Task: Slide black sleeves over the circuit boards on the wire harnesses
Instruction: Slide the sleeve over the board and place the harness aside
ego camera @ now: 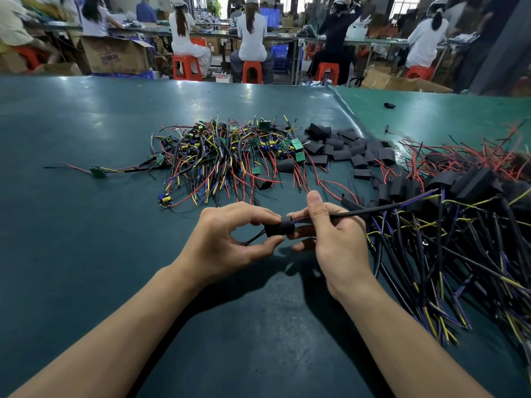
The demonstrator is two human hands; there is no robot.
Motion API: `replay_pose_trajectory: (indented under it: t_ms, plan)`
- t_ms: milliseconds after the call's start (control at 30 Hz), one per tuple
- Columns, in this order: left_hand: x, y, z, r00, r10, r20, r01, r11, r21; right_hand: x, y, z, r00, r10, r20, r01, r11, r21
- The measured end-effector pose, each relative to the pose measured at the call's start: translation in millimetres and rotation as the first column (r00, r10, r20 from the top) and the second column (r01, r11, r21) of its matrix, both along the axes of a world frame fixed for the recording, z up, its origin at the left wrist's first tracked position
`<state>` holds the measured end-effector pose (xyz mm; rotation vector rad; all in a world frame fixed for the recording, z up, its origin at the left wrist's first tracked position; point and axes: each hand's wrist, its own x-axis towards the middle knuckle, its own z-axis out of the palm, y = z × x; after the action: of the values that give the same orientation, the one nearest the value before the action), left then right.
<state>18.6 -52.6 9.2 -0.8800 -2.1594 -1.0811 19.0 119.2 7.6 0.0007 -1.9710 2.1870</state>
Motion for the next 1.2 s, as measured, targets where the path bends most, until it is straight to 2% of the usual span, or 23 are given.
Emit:
replay_pose_trajectory:
  t_ms: [500, 600, 667, 733, 833, 900, 1000, 1100, 1200]
  plan:
    - [0, -1, 0, 1.000, 0.007, -0.004, -0.007, 1.000, -0.006, 0, 0, 1, 0.998, -0.047, -0.045, 0.047, 0.999, 0.015]
    - [-1, -2, -1, 0.998, 0.012, -0.054, -0.013, 1.000, -0.012, 1, 3, 3, 0.995, 0.096, 0.000, -0.095, 0.992, -0.088]
    - [-2, -2, -2, 0.996, 0.010, -0.088, -0.010, 1.000, -0.004, 3, 5, 3, 0.968, 0.234, 0.092, -0.234, 0.972, -0.014]
    - [-2, -2, -2, 0.994, -0.010, -0.106, 0.009, 1.000, -0.007, 6, 6, 3, 0.950, 0.268, 0.160, -0.285, 0.954, 0.096]
    - [-3, -2, -2, 0.986, 0.058, -0.153, -0.061, 0.998, -0.014, 4, 7, 7, 0.982, 0.165, 0.091, -0.168, 0.985, 0.028]
    - [-4, -3, -2, 0.968, 0.145, -0.203, -0.143, 0.989, 0.024, -2, 13, 12, 1.000, -0.008, 0.019, 0.009, 0.997, -0.073]
    - [-4, -2, -2, 0.953, 0.214, -0.217, -0.211, 0.977, 0.037, -8, 27, 20, 0.964, -0.265, 0.007, 0.255, 0.922, -0.290]
    - [-7, -3, -6, 0.948, 0.261, -0.181, -0.270, 0.963, -0.024, -9, 34, 22, 0.955, -0.282, 0.092, 0.290, 0.824, -0.486]
    - [-15, -11, -11, 0.901, 0.416, -0.124, -0.430, 0.895, -0.116, -8, 31, 18, 0.957, -0.262, 0.123, 0.290, 0.849, -0.442]
